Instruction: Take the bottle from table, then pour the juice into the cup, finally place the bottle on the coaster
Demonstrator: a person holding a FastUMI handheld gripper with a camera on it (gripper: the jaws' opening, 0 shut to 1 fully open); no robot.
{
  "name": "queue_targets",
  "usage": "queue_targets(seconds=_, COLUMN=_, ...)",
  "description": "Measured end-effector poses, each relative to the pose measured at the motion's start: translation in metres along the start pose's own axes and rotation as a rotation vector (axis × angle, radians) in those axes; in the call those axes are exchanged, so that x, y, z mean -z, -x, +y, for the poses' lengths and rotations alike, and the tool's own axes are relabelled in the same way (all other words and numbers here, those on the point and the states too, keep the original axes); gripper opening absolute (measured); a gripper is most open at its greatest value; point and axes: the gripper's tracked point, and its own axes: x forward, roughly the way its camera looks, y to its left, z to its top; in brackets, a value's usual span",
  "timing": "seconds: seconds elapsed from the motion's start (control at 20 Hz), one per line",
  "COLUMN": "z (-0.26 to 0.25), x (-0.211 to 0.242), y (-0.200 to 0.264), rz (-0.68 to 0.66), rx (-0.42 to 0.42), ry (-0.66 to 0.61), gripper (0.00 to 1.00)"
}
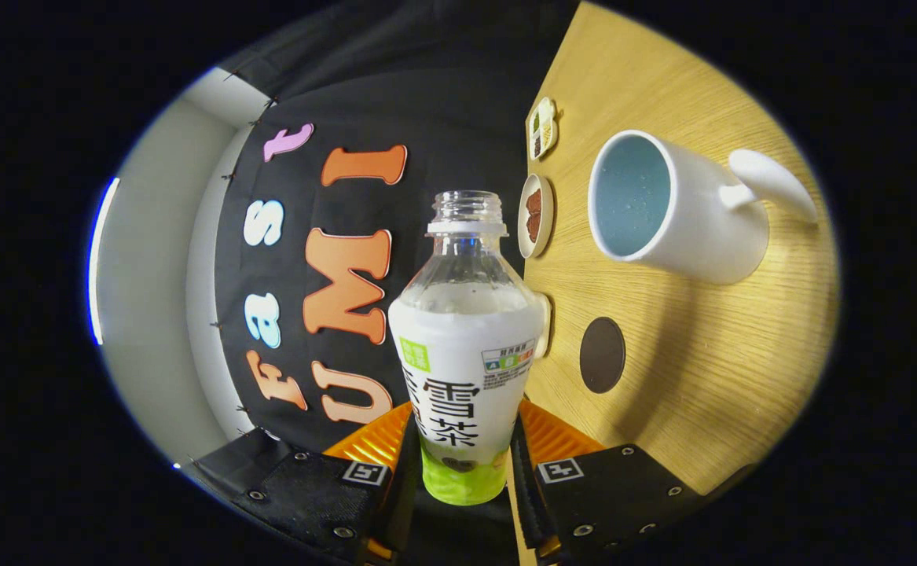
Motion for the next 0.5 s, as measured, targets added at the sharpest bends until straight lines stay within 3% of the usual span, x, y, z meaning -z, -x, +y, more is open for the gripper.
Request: queue_targets(seconds=0.5, z=0.014, x=-0.011, y=0.002, rz=-0.042, rx=-0.059, ry=-0.231, gripper=0.54)
